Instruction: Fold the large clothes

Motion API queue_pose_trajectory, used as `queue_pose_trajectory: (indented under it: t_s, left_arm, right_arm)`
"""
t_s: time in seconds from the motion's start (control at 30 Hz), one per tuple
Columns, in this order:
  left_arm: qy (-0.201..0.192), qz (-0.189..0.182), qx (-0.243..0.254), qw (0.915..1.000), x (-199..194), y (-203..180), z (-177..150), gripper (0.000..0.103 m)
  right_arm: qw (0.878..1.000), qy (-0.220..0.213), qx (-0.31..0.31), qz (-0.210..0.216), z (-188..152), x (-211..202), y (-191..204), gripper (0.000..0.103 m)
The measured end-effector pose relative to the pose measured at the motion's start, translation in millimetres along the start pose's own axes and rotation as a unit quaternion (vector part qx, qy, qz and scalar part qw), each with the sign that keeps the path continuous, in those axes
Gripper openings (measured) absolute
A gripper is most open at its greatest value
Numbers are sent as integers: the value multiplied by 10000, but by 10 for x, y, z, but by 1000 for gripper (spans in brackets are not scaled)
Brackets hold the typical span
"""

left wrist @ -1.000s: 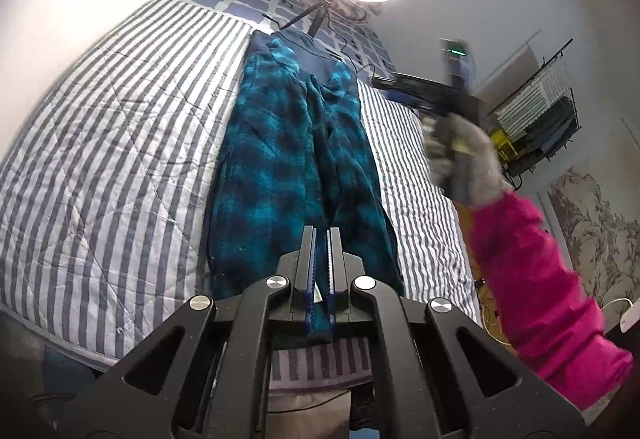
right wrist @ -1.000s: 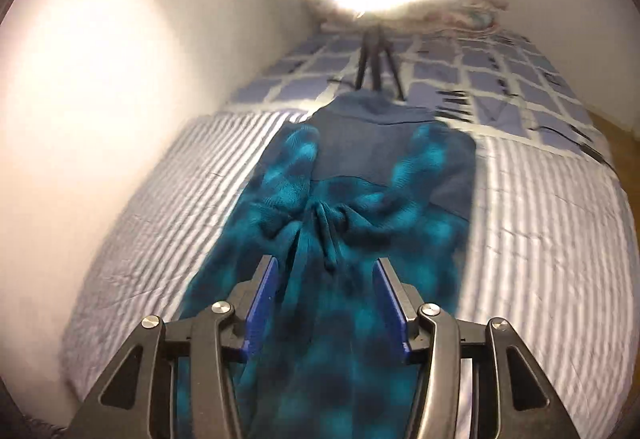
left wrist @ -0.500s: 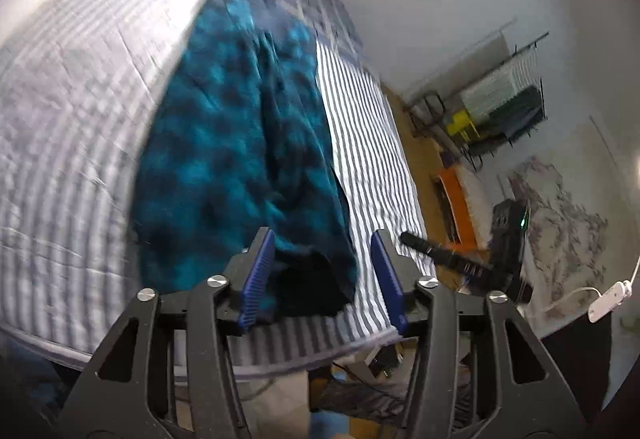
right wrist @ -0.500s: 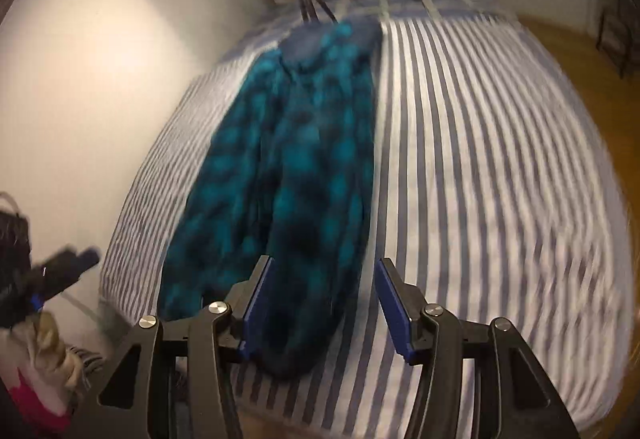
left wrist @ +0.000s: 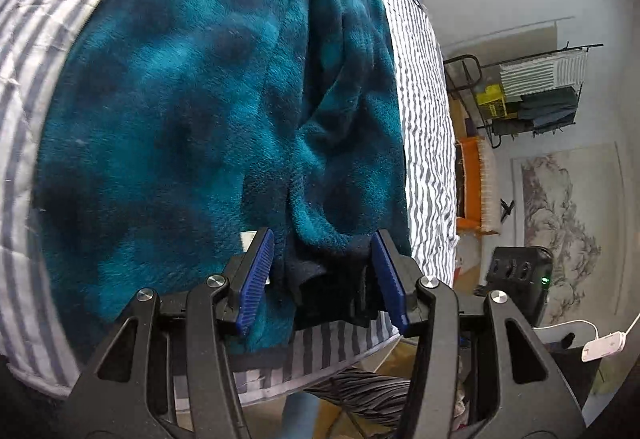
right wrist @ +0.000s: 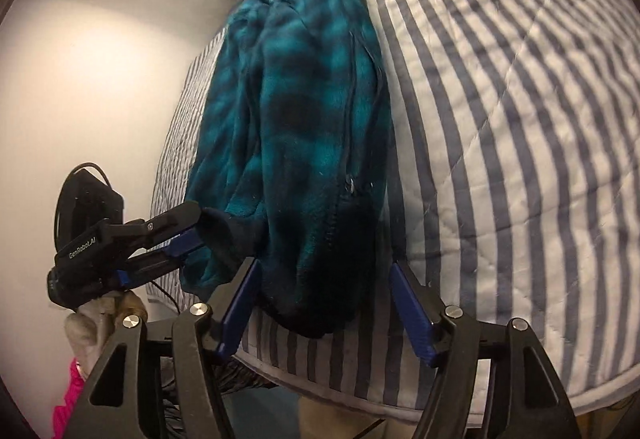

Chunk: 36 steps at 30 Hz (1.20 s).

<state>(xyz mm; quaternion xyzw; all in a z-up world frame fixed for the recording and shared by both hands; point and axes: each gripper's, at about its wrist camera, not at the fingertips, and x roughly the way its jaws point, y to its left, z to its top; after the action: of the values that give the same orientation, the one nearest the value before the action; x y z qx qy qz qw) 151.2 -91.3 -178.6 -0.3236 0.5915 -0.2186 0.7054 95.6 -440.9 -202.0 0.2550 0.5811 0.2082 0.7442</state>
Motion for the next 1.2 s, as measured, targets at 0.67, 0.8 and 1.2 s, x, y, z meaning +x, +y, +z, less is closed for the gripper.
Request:
queue_pose_trajectory:
  t_s: [0.67, 0.8, 1.2]
  left_arm:
    - [-205, 133, 1104, 9936, -181, -300, -450, 9]
    - [38, 550, 1394, 9887, 49, -187, -579, 9]
    - [-561, 392, 1802, 9812, -626, -232, -643, 50]
  right_arm:
    - [9959, 100, -111, 895, 27, -73, 9, 15]
    - [9976, 165, -404, 537, -50, -115, -5, 15]
    - [9976, 157, -592, 336, -177, -118, -152, 46]
